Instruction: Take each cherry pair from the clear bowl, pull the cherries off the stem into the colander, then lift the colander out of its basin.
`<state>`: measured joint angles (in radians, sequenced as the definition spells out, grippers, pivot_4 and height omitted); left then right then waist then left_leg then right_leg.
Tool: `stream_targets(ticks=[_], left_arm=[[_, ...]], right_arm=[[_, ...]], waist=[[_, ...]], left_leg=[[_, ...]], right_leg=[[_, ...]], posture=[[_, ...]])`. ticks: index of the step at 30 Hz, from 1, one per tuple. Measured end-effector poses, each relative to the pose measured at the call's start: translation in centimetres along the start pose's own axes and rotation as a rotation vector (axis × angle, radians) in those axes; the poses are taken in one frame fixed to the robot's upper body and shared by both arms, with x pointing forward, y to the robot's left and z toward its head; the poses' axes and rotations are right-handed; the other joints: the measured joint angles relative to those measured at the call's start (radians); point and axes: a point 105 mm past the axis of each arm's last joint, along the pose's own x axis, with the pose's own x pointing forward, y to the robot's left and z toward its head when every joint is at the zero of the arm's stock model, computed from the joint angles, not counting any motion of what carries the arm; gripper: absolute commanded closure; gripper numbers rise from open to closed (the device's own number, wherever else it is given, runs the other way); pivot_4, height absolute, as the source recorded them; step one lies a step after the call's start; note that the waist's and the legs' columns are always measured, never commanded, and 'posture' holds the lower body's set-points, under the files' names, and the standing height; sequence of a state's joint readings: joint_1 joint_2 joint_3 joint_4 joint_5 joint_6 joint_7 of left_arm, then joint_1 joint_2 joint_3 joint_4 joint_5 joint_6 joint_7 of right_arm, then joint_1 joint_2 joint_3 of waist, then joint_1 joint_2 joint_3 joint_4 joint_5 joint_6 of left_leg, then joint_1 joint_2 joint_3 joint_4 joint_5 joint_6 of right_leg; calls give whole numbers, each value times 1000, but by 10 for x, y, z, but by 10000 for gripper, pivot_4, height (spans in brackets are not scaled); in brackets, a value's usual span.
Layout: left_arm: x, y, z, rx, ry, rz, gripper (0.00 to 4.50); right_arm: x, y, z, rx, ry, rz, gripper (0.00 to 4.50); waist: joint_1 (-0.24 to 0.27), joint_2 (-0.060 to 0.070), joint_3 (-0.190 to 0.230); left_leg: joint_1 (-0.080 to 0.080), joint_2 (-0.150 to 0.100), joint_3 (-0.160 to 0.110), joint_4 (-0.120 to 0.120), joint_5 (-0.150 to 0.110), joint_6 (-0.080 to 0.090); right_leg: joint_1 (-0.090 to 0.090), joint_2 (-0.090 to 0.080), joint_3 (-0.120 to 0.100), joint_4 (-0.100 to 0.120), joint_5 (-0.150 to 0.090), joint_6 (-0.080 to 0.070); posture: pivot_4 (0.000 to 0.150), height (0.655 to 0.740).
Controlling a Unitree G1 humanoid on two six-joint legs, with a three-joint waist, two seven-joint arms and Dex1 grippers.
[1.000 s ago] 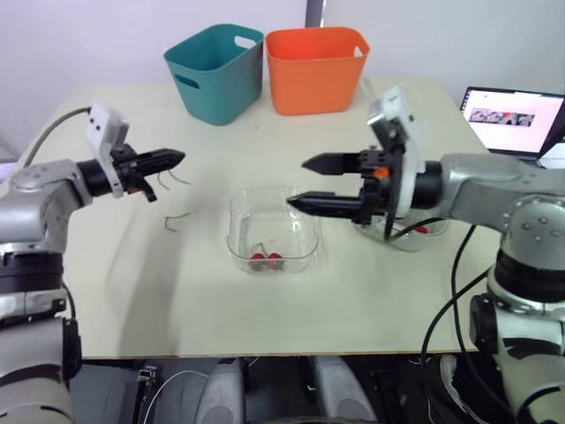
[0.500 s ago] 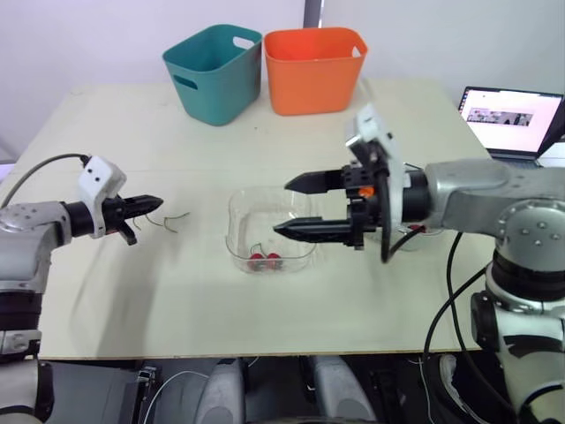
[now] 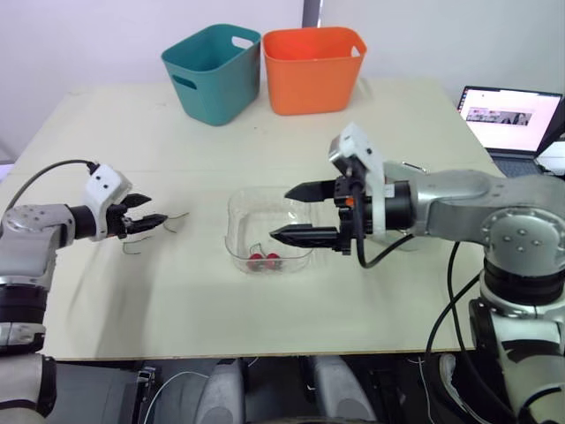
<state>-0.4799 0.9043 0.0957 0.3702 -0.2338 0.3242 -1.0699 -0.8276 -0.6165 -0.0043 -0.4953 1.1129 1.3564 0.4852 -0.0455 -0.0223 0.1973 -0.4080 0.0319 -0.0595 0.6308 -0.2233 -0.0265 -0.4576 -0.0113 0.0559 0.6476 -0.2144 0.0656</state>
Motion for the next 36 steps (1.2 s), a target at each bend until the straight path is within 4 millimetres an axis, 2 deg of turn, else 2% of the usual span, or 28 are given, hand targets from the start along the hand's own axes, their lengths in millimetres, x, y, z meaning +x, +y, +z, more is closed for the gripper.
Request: stream_targets(ticks=[1, 7, 11, 14, 16, 19, 21, 23, 27, 31, 36], left_arm=[[-2, 1, 1, -4, -4, -1, 681], [-30, 18, 16, 14, -20, 46, 681], [-39, 19, 18, -28, -20, 21, 681], [-46, 21, 33, -68, -57, -6, 681], [-52, 20, 51, -83, -91, -34, 681], [-55, 1, 86, -78, -154, -140, 681], [-54, -25, 109, -76, -192, -268, 681], [-54, -47, 120, -65, -200, -362, 681], [-50, -73, 126, -16, -181, -475, 681], [-44, -83, 125, 27, -176, -524, 681], [-35, -86, 106, 91, -117, -563, 681]], right_arm=[[-1, -1, -1, 2, 3, -3, 0], [-7, -6, -4, 6, 19, -30, 0], [-12, -11, -4, 3, 30, -52, 0], [-18, -18, -7, 13, 49, -80, 0], [-24, -24, -8, 33, 68, -103, 0], [-37, -33, -6, 66, 98, -134, 0], [-50, -37, -6, 99, 153, -158, 0], [-58, -39, -5, 111, 178, -173, 0], [-59, -39, -8, 134, 223, -153, 0], [-57, -42, 2, 111, 238, -147, 0], [-25, -40, 21, 124, 258, -45, 0]], waist=[[0, 0, 0], [0, 0, 0], [0, 0, 0], [1, 0, 0], [1, 0, 0], [1, 0, 0], [1, 0, 0], [-1, 0, 0], [-18, 0, 0], [-25, 0, 0], [-29, 0, 0]], left_leg=[[0, 0, 0, 0, 0, 0], [0, 0, 0, 0, 0, 0], [0, 0, 0, 0, 0, 0], [-1, 0, 0, 0, 0, 0], [-1, 0, 0, 0, 0, 0], [-1, 0, 1, 0, 0, 0], [-1, 0, 0, 0, 0, 0], [-1, 0, 1, 0, 0, 0], [0, 0, 0, -1, 0, 0], [0, 0, 0, -1, 0, 0], [0, 0, 1, -1, 0, 0]], right_leg=[[0, 0, 0, 0, 0, 0], [0, 0, 0, 0, 0, 0], [0, 0, 0, 0, -1, 0], [0, 0, 0, -1, -1, 0], [-1, 0, 0, -1, -1, 0], [0, -1, 0, -2, -1, 0], [-1, -1, 0, -2, -1, 0], [-1, 0, 0, -2, -1, 0], [-1, 1, 0, -1, -1, 0], [-2, 1, 0, 0, -1, 0], [-3, 1, 1, 0, -1, -1]], posture=[[1500, 7400], [1500, 7400], [1500, 7400], [1500, 7400], [1500, 7400], [1500, 7400], [1500, 7400], [1500, 7400], [1500, 7400], [1500, 7400], [1500, 7400]])
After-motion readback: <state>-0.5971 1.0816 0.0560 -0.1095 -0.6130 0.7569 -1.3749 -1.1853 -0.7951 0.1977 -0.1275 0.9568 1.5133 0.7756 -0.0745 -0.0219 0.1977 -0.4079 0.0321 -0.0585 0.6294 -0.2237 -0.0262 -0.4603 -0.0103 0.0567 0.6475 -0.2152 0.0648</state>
